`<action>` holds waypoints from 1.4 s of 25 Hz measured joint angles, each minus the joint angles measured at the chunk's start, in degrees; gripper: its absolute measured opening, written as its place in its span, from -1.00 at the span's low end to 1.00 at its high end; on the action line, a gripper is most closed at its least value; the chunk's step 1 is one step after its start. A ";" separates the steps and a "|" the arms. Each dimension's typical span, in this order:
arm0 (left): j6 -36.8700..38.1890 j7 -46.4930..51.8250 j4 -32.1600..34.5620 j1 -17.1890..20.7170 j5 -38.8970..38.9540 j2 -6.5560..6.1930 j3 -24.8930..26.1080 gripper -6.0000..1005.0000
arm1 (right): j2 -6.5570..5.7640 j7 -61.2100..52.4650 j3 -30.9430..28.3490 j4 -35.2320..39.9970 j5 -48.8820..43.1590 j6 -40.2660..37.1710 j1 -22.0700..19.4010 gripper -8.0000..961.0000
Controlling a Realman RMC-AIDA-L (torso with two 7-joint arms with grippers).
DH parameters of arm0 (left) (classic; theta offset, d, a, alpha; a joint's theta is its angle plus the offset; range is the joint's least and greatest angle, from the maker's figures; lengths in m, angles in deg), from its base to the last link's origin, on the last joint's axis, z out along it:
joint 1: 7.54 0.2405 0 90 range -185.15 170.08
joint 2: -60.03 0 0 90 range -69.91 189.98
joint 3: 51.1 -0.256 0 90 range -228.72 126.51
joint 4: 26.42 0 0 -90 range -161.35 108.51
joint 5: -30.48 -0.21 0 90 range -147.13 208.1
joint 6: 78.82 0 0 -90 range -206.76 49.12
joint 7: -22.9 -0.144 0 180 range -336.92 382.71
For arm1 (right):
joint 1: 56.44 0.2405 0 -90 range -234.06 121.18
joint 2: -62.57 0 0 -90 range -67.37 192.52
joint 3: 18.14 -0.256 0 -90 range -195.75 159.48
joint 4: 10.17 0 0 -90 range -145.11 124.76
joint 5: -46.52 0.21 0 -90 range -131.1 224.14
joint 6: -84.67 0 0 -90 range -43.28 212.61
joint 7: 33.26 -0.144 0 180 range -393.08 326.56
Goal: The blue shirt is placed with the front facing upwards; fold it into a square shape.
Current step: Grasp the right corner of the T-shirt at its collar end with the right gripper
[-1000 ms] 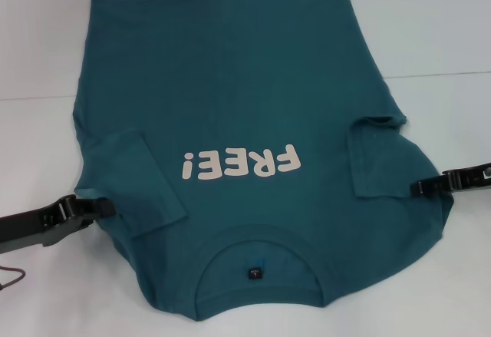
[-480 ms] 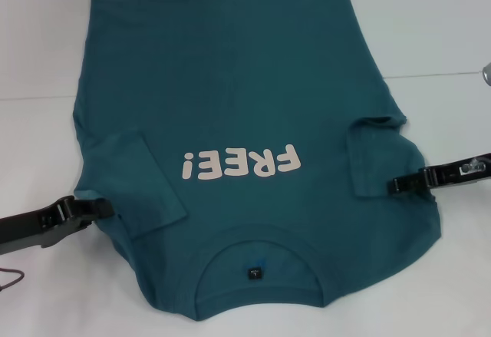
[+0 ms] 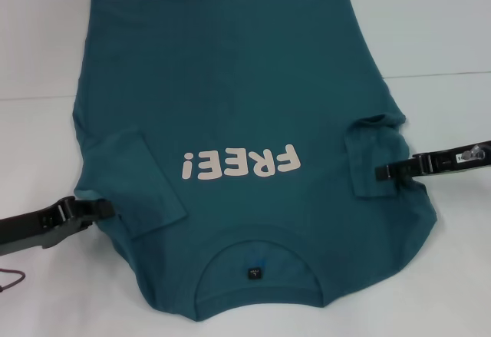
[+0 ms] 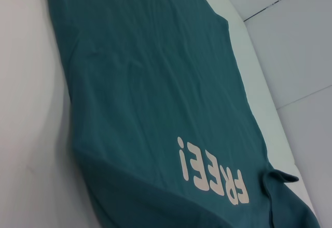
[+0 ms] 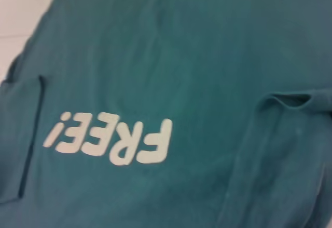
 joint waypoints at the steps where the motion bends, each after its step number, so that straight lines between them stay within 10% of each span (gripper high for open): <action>1: 0.00 0.00 -0.10 -0.04 0.00 0.00 0.00 -0.89 | -0.10 0.18 0.01 -0.07 0.27 -0.29 0.00 0.66; 35: -1.27 0.00 -0.56 0.03 -0.01 0.19 0.00 -0.89 | 0.95 -4.25 0.53 0.25 -11.02 1.46 1.07 0.55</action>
